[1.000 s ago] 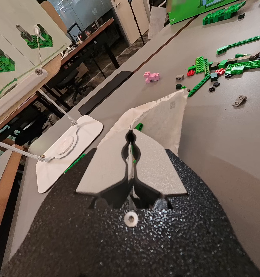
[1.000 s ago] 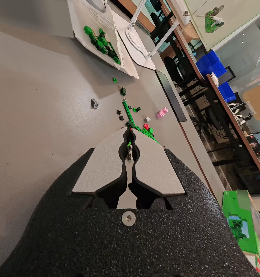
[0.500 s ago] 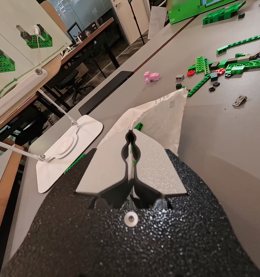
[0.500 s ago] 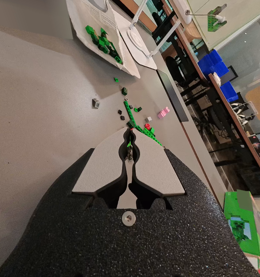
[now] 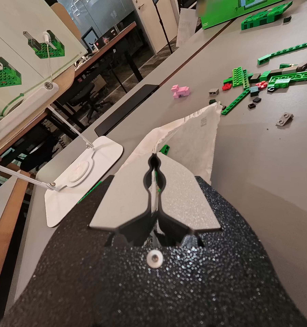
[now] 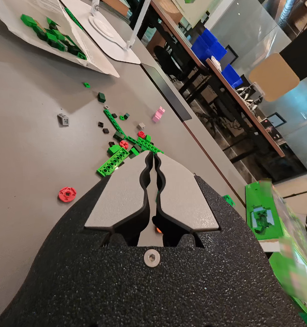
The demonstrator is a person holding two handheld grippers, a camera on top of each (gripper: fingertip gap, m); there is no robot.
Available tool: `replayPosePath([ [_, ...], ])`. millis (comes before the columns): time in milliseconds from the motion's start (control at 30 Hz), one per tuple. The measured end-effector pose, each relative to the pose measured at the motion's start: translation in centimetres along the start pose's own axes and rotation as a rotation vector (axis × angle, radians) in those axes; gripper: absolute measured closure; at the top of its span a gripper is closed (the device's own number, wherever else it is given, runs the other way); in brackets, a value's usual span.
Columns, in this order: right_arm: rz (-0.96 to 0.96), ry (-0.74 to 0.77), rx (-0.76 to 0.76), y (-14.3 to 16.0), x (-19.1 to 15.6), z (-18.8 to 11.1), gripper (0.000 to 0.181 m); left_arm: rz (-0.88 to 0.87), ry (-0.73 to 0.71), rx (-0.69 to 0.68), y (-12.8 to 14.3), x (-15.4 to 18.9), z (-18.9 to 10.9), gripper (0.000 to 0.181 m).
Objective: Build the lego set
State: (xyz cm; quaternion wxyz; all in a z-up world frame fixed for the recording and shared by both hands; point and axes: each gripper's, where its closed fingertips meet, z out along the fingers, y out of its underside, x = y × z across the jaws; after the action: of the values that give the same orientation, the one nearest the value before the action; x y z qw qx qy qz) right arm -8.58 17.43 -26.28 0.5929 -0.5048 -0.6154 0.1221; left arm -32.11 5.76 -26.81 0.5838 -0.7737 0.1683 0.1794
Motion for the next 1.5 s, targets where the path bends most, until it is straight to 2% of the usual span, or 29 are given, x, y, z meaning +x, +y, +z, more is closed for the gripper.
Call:
replayPosePath([
  [167, 0.008, -0.024, -0.033, 0.5, -0.3, 0.3, 0.181, 0.003, 0.005, -0.002, 0.0, 0.1, 0.0, 0.181],
  [300, 0.086, -0.090, -0.093, 1.6, -1.0, 0.8, 0.180, 0.000, 0.001, 0.000, 0.0, 0.1, 0.0, 0.181],
  [433, 0.318, -0.181, -0.216, 2.9, -1.5, 2.3, 0.169, -0.003, 0.014, -0.011, 0.1, 0.2, 0.2, 0.181],
  [700, 0.562, -0.380, -0.425, 2.7, -2.4, 5.2, 0.173, 0.014, 0.016, -0.015, 0.1, 0.4, 0.3, 0.181],
  [867, 0.594, -0.512, -0.662, 4.1, -3.5, 6.8, 0.165, 0.020, 0.005, -0.018, 0.0, 0.3, 0.3, 0.181],
  [967, 0.559, -0.520, -0.783, 5.1, -3.7, 7.1, 0.166, 0.027, 0.000, -0.019, 0.1, 0.2, 0.3, 0.181],
  [1067, 0.543, -0.537, -0.838, 5.2, -3.8, 7.0, 0.170, 0.024, 0.009, -0.024, 0.1, 0.4, 0.3, 0.181],
  [1100, 0.531, -0.540, -0.841, 5.2, -3.8, 7.1, 0.170, 0.021, 0.008, -0.021, 0.1, 0.4, 0.3, 0.180],
  [1167, 0.487, -0.538, -0.805, 4.9, -3.7, 7.2, 0.171, -0.001, -0.008, 0.006, -0.4, 0.1, 0.3, 0.161],
  [1267, 0.333, -0.513, -0.619, 2.7, -3.5, 7.7, 0.171, -0.083, 0.014, 0.066, -1.4, -0.1, 0.1, 0.121],
  [1333, 0.148, -0.485, -0.466, 0.7, -3.7, 7.6, 0.171, -0.144, 0.070, 0.108, -2.2, 0.4, -0.1, 0.104],
  [1367, 0.051, -0.464, -0.398, -0.2, -3.9, 7.5, 0.171, -0.163, 0.103, 0.128, -2.7, 0.8, -0.2, 0.102],
  [1500, -0.239, -0.504, -0.187, -3.6, -7.6, 5.9, 0.171, -0.137, 0.318, 0.217, -5.2, 4.9, -1.2, 0.115],
])
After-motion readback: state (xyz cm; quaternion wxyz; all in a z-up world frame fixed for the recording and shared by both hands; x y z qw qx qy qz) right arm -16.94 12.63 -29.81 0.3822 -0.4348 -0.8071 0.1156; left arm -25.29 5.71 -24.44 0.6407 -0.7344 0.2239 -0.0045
